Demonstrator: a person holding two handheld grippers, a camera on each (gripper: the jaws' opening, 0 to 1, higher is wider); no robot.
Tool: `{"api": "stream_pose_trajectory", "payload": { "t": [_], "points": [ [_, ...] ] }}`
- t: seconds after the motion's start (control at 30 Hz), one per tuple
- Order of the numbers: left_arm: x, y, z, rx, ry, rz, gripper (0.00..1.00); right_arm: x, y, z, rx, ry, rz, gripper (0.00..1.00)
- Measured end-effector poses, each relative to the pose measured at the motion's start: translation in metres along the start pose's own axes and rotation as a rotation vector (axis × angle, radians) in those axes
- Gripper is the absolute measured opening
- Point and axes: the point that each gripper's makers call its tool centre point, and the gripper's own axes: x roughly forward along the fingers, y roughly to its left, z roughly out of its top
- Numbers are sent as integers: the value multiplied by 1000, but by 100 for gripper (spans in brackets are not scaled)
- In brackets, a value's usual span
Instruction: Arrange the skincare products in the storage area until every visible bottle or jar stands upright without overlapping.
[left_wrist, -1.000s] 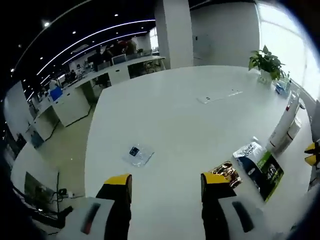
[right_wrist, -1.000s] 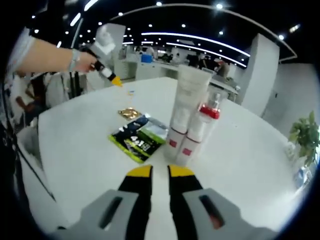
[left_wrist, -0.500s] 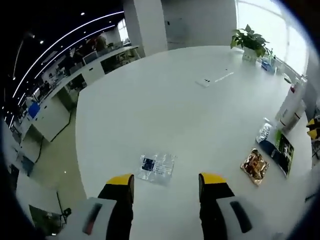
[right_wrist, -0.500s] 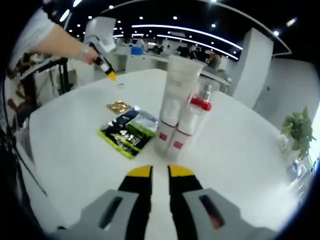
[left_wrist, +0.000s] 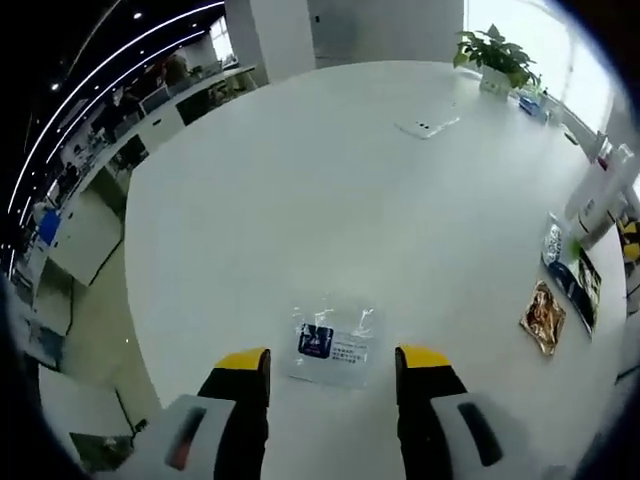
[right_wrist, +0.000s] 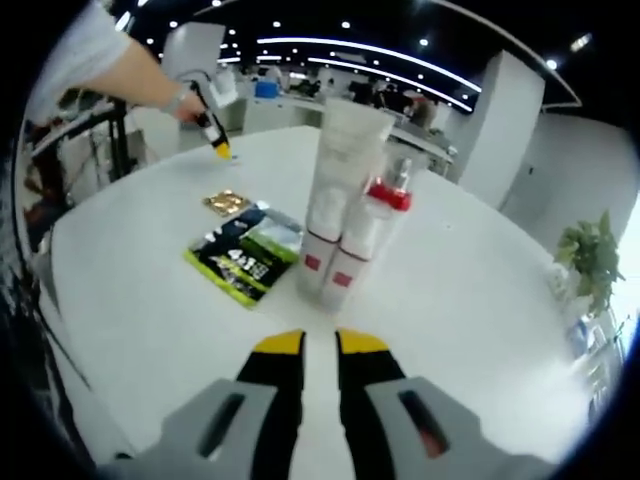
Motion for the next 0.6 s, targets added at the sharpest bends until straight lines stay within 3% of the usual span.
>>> {"api": "stream_pose_trajectory", "payload": {
  "t": [0.13, 0.47, 0.6],
  "points": [
    [7, -3, -6, 6, 47, -28, 52, -1, -5, 1, 16, -3, -8, 11],
    [11, -5, -4, -17, 74, -96, 49, -3, -17, -12, 25, 30, -31, 11],
    [10, -7, -5, 9, 75, -100, 48, -6, -19, -16, 25, 40, -37, 11]
  ]
}}
